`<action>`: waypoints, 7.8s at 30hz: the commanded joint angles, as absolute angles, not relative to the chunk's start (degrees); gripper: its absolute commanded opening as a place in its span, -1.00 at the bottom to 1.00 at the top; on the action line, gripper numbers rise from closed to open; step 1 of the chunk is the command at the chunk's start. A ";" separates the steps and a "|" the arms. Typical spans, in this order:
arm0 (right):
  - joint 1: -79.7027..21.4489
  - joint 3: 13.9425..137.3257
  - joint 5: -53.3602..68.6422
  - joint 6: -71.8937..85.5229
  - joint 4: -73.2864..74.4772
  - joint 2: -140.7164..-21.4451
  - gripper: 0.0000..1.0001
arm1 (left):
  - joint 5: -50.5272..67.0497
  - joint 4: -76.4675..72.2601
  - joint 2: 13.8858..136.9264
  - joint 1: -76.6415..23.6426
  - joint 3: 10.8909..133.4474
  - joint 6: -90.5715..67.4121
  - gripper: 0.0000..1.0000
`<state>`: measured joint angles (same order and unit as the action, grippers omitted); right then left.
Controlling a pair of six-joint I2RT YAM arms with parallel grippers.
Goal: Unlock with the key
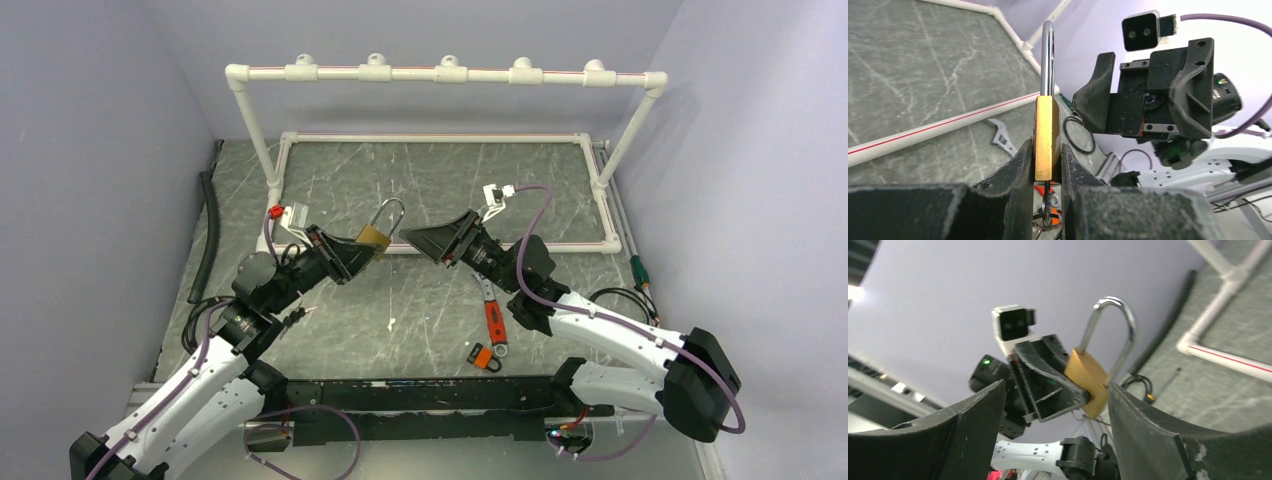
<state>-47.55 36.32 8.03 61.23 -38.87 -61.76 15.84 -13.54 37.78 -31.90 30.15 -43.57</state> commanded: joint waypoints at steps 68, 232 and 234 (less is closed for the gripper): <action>-49.83 46.94 19.39 58.55 -59.67 -75.07 -0.62 | 26.65 -42.62 41.83 -31.37 29.80 -58.80 -1.00; -51.39 65.79 -7.91 63.79 4.55 -71.42 -1.00 | 17.04 4.98 48.63 -30.84 45.52 -20.52 -0.96; -51.39 65.21 -7.62 63.81 3.78 -71.30 -1.00 | 16.70 5.26 48.09 -30.85 45.38 -20.44 -0.65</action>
<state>-51.11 62.00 -6.87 62.81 6.46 -72.55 23.44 3.64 49.32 -31.42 43.20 -23.81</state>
